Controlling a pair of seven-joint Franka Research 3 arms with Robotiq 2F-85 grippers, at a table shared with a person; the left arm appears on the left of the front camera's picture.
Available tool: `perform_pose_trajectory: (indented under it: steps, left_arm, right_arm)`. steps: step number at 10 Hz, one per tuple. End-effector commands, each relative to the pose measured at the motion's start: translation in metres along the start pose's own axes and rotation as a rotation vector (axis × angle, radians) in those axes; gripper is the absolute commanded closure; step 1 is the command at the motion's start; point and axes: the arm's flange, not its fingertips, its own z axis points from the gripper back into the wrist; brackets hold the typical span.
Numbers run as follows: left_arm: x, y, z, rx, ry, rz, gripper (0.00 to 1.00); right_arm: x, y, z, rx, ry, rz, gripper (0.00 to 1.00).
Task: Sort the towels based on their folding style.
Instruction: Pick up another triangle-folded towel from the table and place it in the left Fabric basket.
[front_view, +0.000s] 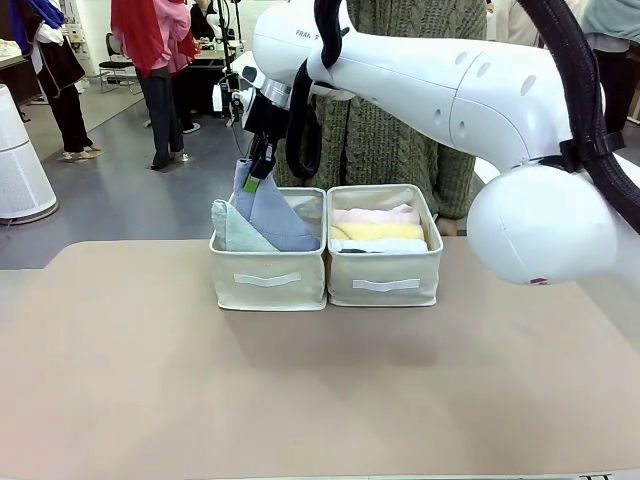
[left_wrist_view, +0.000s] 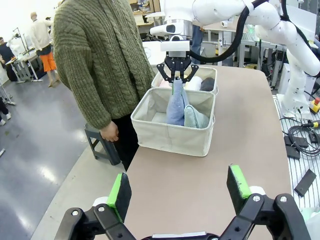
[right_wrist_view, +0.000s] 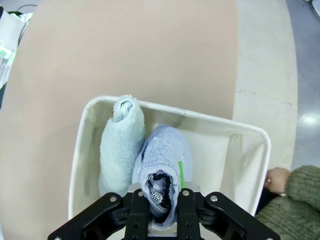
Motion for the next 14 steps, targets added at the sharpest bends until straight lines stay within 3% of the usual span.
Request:
perform_pose_trajectory:
  steps: [1,14]
  left_arm:
    - [0.001,-0.002,-0.002,0.010,0.009,0.005,0.00]
    - [0.001,-0.002,-0.002,0.010,0.009,0.005,0.00]
  right_arm:
    - [0.005,-0.014,-0.002,0.013,-0.034,0.013,0.82]
    - [-0.013,-0.018,-0.077,0.136,0.029,-0.013,0.82]
